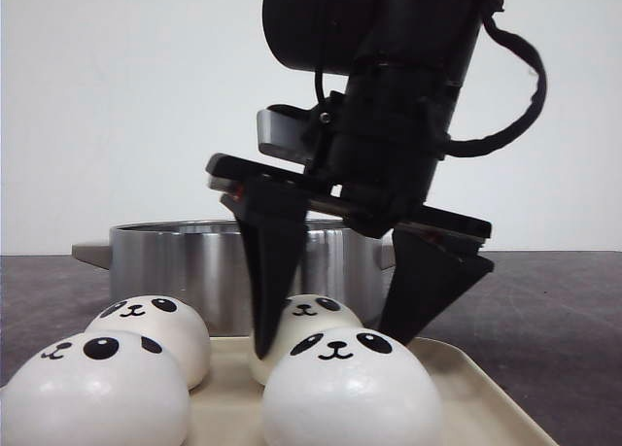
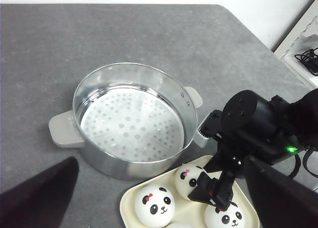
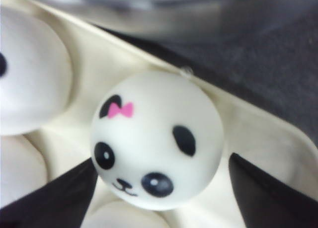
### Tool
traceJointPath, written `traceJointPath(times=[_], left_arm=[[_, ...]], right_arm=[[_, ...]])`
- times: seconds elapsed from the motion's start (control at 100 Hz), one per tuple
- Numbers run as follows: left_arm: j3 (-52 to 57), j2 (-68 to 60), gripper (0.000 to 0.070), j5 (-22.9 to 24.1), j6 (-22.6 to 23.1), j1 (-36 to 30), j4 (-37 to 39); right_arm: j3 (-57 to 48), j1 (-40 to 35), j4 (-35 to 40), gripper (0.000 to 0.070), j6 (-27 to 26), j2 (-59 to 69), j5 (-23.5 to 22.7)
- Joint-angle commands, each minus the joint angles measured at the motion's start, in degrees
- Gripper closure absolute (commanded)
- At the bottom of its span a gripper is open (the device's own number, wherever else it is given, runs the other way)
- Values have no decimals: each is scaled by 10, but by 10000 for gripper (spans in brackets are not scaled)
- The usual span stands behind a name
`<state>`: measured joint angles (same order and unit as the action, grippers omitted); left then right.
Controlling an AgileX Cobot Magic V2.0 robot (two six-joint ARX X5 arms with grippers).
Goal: Steam buns
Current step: 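Lower the right gripper over the farther bun on the tray, then close the right gripper on the bow-marked panda bun and lift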
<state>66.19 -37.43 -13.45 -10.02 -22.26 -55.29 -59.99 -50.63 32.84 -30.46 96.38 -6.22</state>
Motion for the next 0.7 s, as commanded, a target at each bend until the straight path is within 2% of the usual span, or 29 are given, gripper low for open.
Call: traceJointPath(times=[0.0, 0.1, 0.16, 0.26, 0.36, 0.41, 0.54, 0.69], left_arm=[[9, -3, 36, 2, 5, -3, 4], [9, -3, 36, 2, 5, -3, 4], [9, -3, 36, 2, 5, -3, 4], [9, -3, 36, 2, 5, -3, 4], [9, -3, 36, 2, 5, -3, 3], [9, -3, 36, 2, 5, -3, 2], [9, -3, 36, 4, 5, -3, -5], [9, -2, 36, 12, 5, -3, -5]], right_arm=[[-8, -6, -11, 145, -5, 10, 3], [-8, -6, -15, 159, -5, 14, 3], [-8, -4, -10, 206, -6, 17, 3], [-8, -3, -2, 408, -7, 25, 3], [-8, -1, -3, 561, -9, 25, 7], [-8, -1, -7, 696, -10, 25, 7], [-8, -1, -7, 700, -10, 25, 18], [-15, -12, 6, 700, -4, -9, -5]])
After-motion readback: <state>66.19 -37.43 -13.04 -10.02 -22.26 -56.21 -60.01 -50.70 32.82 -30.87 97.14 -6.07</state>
